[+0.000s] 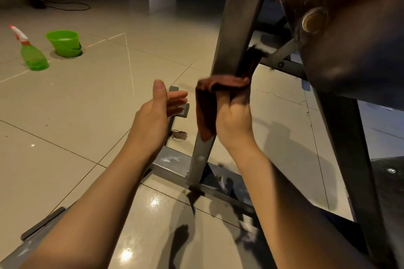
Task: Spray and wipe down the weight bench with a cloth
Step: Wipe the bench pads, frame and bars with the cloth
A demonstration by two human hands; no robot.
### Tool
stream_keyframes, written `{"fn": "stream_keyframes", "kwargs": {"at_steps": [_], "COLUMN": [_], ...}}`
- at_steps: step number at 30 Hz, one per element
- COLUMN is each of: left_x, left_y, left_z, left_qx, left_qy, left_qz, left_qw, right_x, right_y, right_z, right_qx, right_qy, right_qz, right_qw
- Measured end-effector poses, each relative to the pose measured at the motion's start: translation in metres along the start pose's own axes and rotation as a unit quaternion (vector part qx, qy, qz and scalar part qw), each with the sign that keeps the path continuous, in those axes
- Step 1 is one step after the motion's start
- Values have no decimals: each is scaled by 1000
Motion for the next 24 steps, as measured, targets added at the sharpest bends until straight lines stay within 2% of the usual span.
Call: {"fn": "stream_keyframes", "kwargs": {"at_steps": [4,7,10,13,17,21,24], "left_x": [0,4,12,19,18,13,16], "left_y": [-2,-2,-2,1,7,8,5], "left_z": [-14,-14,-5,-2,-1,-8,-10], "left_qx": [-18,-12,2,15,30,17,4], "left_qy": [28,20,25,23,15,17,8], "left_qz": [-7,-5,-8,-20,-7,10,0], "left_qw": [999,1000,1000,999,999,1000,1000], "right_x": [24,24,6,-14,-7,14,34], "right_y": [-33,-43,-22,5,6,-13,-42], "right_z": [74,85,34,-24,-18,44,99], "right_qx": [127,183,104,-5,-48,39,179], "right_qy": [-9,0,62,55,-9,-37,-65], "right_qz": [-102,-116,-90,-37,-9,-48,-110], "right_qw": [987,976,989,998,999,997,976]}}
Point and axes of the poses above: each hand's wrist, its own y-axis towards the middle knuckle, its own x-axis out of the palm, z = x × y, the point moved 7 cm from there along y, towards the middle knuckle, and after that the axes turned 9 degrees about -z, right-handed, at the moved point
